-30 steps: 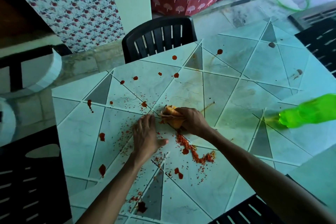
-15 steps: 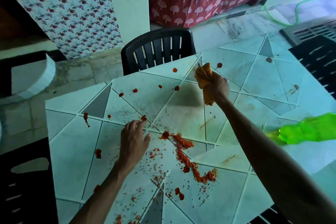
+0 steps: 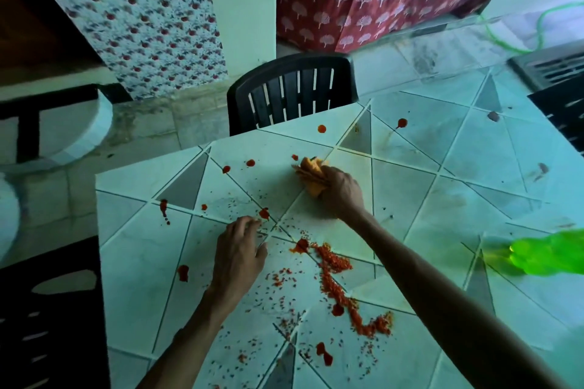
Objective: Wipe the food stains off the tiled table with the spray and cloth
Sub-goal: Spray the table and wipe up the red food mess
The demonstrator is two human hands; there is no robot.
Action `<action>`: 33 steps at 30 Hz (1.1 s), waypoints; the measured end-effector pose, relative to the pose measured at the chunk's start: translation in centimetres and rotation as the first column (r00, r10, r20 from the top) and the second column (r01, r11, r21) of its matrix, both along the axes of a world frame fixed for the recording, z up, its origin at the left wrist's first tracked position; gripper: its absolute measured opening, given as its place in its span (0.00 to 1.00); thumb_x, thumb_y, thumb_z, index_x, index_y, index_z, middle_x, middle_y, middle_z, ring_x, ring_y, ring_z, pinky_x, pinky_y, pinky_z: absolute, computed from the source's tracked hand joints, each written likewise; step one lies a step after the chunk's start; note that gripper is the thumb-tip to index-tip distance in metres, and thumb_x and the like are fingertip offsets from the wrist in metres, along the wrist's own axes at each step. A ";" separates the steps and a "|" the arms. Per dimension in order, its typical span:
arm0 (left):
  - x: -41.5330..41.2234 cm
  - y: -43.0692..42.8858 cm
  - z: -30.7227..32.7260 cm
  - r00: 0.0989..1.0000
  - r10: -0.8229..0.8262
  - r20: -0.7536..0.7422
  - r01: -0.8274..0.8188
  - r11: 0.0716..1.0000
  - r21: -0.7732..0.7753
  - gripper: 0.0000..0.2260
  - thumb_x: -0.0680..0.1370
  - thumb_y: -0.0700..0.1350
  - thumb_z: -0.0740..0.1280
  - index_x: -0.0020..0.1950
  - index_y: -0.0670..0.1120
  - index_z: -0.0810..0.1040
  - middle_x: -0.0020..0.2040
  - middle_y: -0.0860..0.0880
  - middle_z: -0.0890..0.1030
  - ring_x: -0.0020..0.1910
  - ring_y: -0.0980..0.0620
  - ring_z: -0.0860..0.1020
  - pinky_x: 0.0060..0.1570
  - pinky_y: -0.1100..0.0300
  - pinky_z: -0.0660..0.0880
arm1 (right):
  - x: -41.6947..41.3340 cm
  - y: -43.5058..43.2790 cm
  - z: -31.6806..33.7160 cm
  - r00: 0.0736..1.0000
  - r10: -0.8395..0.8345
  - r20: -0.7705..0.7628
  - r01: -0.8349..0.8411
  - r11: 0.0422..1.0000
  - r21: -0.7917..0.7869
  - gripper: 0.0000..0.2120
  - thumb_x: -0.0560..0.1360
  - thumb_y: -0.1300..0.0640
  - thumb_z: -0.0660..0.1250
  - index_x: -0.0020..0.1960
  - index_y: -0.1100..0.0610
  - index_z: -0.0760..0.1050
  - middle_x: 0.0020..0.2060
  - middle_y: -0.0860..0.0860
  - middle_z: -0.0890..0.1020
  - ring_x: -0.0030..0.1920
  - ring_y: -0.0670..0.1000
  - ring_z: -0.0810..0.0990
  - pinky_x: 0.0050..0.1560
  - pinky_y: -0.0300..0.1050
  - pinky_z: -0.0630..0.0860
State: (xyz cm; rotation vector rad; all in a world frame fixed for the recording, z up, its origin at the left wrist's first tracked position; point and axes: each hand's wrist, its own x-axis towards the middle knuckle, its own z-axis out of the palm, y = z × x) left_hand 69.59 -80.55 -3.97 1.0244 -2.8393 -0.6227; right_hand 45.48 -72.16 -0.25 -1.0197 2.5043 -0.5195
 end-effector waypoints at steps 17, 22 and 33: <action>2.5 -1.9 1.5 0.993 0.118 -0.029 -0.117 0.993 0.023 0.10 0.75 0.41 0.71 0.56 0.48 0.82 0.51 0.51 0.83 0.49 0.52 0.79 0.50 0.59 0.75 | -0.1 -3.7 5.5 0.999 0.034 0.000 -0.034 0.995 -0.095 0.08 0.80 0.51 0.67 0.56 0.54 0.79 0.43 0.54 0.83 0.38 0.53 0.80 0.39 0.48 0.79; 2.7 -1.9 2.0 0.979 0.202 -0.013 -0.201 0.979 0.036 0.11 0.73 0.39 0.73 0.54 0.48 0.82 0.48 0.50 0.83 0.46 0.53 0.78 0.45 0.62 0.75 | -3.7 -10.7 3.8 0.995 0.029 -0.096 -0.041 0.991 -0.125 0.14 0.80 0.48 0.67 0.59 0.56 0.78 0.44 0.53 0.80 0.43 0.54 0.79 0.41 0.47 0.74; 4.7 -1.6 1.0 0.980 0.199 -0.017 -0.199 0.980 0.009 0.19 0.74 0.51 0.73 0.62 0.47 0.76 0.61 0.48 0.75 0.59 0.49 0.73 0.54 0.56 0.73 | 5.5 -7.9 0.3 0.869 0.484 -0.105 -0.485 0.874 0.013 0.12 0.80 0.53 0.67 0.61 0.56 0.77 0.51 0.54 0.82 0.46 0.56 0.82 0.43 0.56 0.81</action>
